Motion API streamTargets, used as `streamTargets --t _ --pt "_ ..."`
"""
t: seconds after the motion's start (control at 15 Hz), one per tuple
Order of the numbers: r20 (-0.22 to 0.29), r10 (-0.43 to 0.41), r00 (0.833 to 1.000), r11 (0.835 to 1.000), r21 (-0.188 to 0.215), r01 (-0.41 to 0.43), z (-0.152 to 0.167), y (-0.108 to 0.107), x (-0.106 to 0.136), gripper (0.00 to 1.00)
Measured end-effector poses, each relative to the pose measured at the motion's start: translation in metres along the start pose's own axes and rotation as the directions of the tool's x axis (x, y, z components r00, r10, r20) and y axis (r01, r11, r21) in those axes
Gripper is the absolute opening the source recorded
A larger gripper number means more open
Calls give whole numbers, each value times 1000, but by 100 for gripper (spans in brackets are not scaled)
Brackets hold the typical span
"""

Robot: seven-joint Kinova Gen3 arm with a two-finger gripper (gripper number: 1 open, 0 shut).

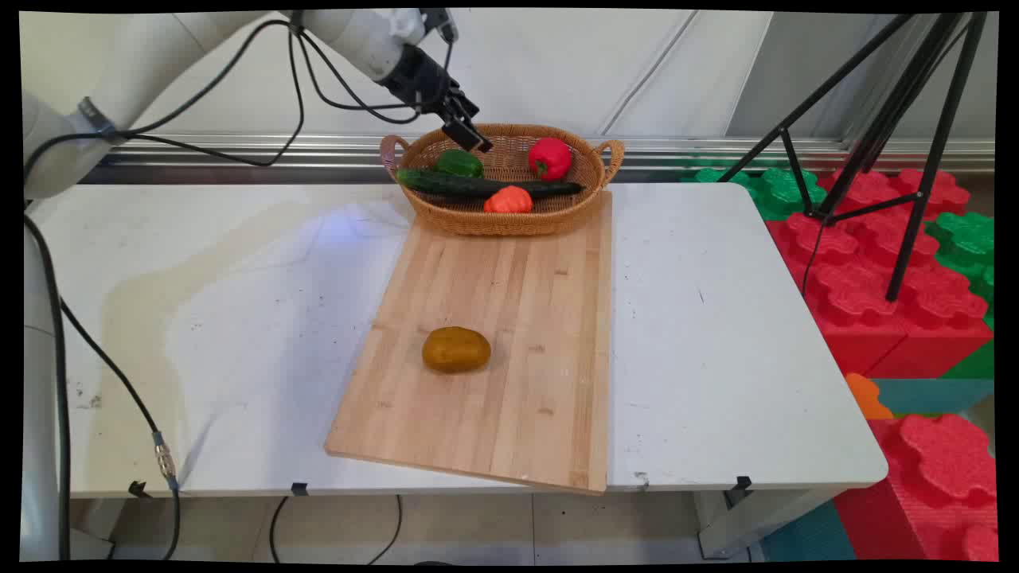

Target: Pick up the potato from the cutting board

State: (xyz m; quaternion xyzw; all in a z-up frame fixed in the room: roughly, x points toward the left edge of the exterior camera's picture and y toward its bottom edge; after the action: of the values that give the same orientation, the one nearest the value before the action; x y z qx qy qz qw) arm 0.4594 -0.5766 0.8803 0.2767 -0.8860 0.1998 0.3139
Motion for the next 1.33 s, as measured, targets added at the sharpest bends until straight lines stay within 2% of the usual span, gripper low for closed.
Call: streamTargets --t 0.27,0.8,1.07,1.33 --pt "-43 2 999 1000 -26 -3 -30 5 -2 100" --pt "-117 -22 993 994 -107 10 -101 25 -13 100" --pt "-138 -41 990 988 -154 20 -128 36 -20 100" --pt "-157 -73 985 974 -223 37 -158 55 -29 100"
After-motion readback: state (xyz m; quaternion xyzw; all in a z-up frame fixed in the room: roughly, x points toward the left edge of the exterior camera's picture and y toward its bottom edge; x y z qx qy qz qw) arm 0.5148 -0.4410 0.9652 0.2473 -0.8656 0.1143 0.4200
